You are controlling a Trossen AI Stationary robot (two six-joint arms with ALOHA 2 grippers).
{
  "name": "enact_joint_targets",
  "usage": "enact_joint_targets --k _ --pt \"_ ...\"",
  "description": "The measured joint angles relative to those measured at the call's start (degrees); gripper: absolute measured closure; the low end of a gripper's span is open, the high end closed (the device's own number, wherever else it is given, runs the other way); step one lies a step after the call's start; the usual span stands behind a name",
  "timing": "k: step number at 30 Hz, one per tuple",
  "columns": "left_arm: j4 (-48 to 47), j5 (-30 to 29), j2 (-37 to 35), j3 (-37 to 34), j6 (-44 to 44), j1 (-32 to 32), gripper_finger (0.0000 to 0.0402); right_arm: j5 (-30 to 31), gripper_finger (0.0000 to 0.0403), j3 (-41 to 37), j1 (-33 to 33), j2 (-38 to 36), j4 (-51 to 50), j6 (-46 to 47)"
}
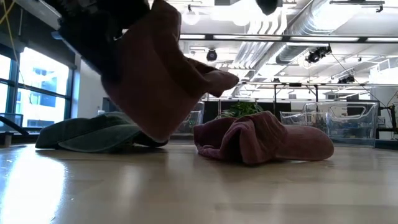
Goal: Pick & Place hat
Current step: Put the left red cap into the left transparent bin
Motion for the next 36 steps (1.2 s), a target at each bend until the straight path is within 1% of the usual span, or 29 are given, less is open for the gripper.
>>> enact_joint_targets --k 3,6,9,10,12,14,16,19,22,24,27,28,29,30,32,34,36 --pt "-1.7 0.4 0.0 0.0 4.7 -0.5 0.0402 -0.8 0.0358 0.0 0.8 -3.1 -5.9 1.0" --pt "-1.5 0.4 0.0 0.0 7.5 -1.7 0.0402 -1.5 0.0315 0.0 -0.8 -4.6 -7.6 1.7" --pt "-1.4 -0.4 0.0 0.2 8.7 -3.0 0.0402 1.3 0.0283 0.0 -3.7 -3.6 -8.2 2.4" --pt "-1.5 -1.1 0.0 0.7 9.3 -3.6 0.0402 2.2 0.0279 0.0 -4.8 -3.1 -8.3 3.1" --pt "-1.4 -2.6 0.0 2.0 10.8 -4.8 0.0402 2.3 0.028 0.0 -7.5 -1.6 -8.9 4.9" --pt "-1.1 -3.4 0.0 3.2 12.8 -5.9 0.0402 -0.5 0.0293 0.0 -10.3 0.4 -8.1 6.9" --pt "-1.5 -3.8 0.0 4.2 14.5 -6.8 0.0402 -5.7 0.0315 0.0 -12.6 2.5 -7.0 7.3" --pt "-2.7 -6.0 0.0 5.3 16.1 -7.2 0.0401 -17.5 0.0356 0.0 -14.6 4.8 -3.9 7.4" --pt "-5.3 -9.4 0.0 5.5 16.3 -7.2 0.0402 -28.6 0.0393 0.0 -14.4 5.3 -1.2 6.0" --pt "-6.8 -12.2 0.0 5.5 16.3 -7.1 0.0401 -35.6 0.0397 0.0 -13.7 4.9 -0.9 5.1" --pt "-8.6 -15.5 0.0 5.5 16.9 -7.1 0.0401 -47.6 0.0388 0.0 -12.7 4.3 0.0 4.3" --pt "-8.7 -16.1 0.0 5.5 17.1 -7.1 0.0402 -49.8 0.0388 0.0 -12.4 4.3 0.3 4.0" --pt "-8.5 -16.3 0.0 5.5 17.7 -7.1 0.0401 -50.0 0.0389 0.0 -12.1 4.3 0.4 3.9" --pt "-8.0 -16.3 0.0 5.5 17.9 -7.1 0.0401 -48.6 0.0392 0.0 -11.9 4.3 0.3 4.0" --pt "-6.9 -16.4 0.0 5.5 18.8 -7.4 0.0401 -44.1 0.0399 0.0 -11.6 3.9 -0.6 4.1" --pt "-6.5 -17.6 0.0 5.5 19.7 -8.2 0.0401 -37.9 0.04 0.0 -11.6 2.7 -2.7 4.1" --pt "-6.5 -19.9 0.0 5.5 20.7 -9.3 0.0402 -30.1 0.0398 0.0 -11.3 0.4 -5.8 4.1"
